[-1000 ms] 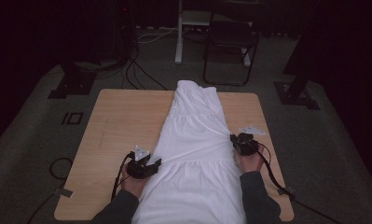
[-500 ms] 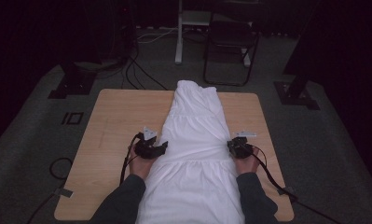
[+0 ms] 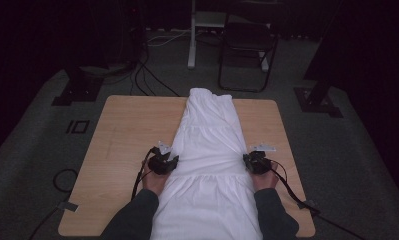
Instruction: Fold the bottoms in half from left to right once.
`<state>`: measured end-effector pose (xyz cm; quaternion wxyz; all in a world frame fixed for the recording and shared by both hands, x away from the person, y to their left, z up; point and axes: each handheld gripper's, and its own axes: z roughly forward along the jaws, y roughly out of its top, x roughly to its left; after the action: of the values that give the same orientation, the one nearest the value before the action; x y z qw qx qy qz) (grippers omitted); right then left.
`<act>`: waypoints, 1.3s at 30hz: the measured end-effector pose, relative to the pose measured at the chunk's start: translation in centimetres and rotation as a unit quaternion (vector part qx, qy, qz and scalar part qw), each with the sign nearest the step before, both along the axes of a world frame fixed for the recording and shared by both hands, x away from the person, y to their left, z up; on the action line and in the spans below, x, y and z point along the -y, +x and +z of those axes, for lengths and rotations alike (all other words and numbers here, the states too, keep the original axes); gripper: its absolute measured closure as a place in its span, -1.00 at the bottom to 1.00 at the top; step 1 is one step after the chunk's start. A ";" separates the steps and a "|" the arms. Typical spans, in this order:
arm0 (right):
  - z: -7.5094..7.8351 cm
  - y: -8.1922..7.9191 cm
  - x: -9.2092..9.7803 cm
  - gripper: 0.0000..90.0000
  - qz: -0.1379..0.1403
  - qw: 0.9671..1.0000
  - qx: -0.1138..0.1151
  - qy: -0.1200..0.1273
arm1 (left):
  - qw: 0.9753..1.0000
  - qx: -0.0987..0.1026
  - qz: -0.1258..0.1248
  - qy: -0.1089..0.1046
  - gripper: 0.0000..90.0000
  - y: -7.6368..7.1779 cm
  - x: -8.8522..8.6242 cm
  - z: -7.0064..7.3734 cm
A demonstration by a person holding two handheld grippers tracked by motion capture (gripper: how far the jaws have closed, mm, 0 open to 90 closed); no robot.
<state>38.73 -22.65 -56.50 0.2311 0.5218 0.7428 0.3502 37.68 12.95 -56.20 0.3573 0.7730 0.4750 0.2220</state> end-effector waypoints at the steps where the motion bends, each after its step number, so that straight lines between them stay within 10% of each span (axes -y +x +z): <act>1: 0.0 -0.4 -0.1 0.96 0.005 1.000 0.003 -0.003 | 1.000 0.001 -0.001 0.003 0.47 -0.9 -0.1 0.0; 13: -0.2 -7.1 -0.1 0.95 0.057 0.998 -0.009 0.004 | 1.000 -0.005 -0.001 -0.014 0.45 -7.5 -1.5 -0.3; 17: 0.3 -7.2 0.3 0.56 0.065 0.997 -0.031 0.020 | 1.000 -0.006 -0.002 -0.016 0.43 -7.4 -1.6 -0.3; 23: 2.8 -4.5 0.2 0.11 0.071 0.997 0.020 0.038 | 1.000 -0.005 -0.002 -0.013 0.39 -7.3 -1.5 -0.3; 35: 2.7 5.1 -3.8 0.16 0.086 0.995 -0.014 0.058 | 1.000 -0.004 -0.011 -0.025 0.12 -7.5 -1.6 -0.2; 39: 2.1 5.8 -4.0 0.82 0.101 0.992 -0.044 0.059 | 0.999 -0.002 -0.012 -0.029 0.08 -7.6 -1.7 -0.2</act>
<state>44.51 -18.63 -54.44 0.1304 0.4713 0.7793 0.3918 30.04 14.60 -56.35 0.3811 0.7685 0.4727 0.2018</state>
